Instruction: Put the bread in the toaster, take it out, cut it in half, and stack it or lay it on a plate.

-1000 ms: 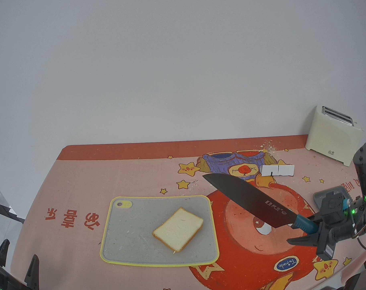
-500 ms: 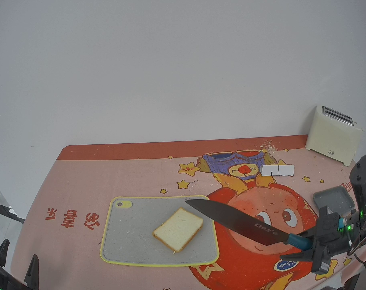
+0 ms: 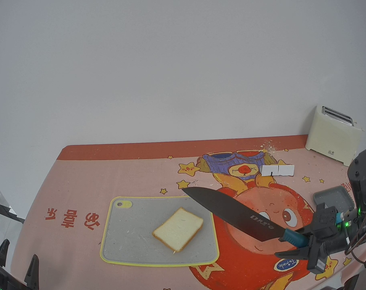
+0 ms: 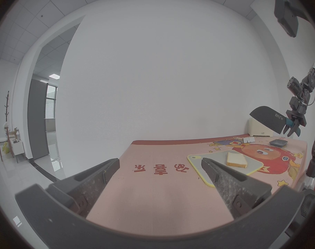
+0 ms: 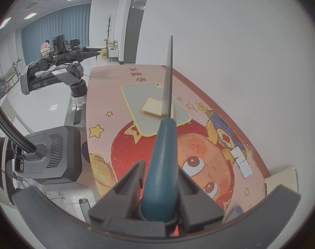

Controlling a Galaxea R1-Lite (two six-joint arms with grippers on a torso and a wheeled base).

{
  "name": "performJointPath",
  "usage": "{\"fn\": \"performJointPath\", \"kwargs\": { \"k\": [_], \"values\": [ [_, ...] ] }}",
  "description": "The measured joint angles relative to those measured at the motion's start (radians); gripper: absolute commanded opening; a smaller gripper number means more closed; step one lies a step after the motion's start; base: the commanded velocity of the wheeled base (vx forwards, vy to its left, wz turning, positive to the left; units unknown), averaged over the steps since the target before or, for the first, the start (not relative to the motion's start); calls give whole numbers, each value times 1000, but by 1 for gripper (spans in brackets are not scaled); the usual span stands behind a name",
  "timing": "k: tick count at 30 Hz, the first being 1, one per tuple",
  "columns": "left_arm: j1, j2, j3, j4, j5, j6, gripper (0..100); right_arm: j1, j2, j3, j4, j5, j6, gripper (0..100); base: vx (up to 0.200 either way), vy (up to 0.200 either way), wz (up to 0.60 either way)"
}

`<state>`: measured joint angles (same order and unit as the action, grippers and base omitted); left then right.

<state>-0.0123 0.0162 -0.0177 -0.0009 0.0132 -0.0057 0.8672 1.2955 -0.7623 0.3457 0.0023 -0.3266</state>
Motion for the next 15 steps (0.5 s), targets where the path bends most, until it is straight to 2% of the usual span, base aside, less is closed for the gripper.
{"fn": "performJointPath", "kwargs": {
  "k": [7, 15],
  "values": [
    [0, 0, 0, 0, 0, 0, 100, 45, 32, -83, 119, 30, 33, 0, 0, 0, 0],
    [0, 0, 0, 0, 0, 0, 100, 15, 110, -162, 131, 31, 36, 0, 0, 0, 0]
  ]
}}
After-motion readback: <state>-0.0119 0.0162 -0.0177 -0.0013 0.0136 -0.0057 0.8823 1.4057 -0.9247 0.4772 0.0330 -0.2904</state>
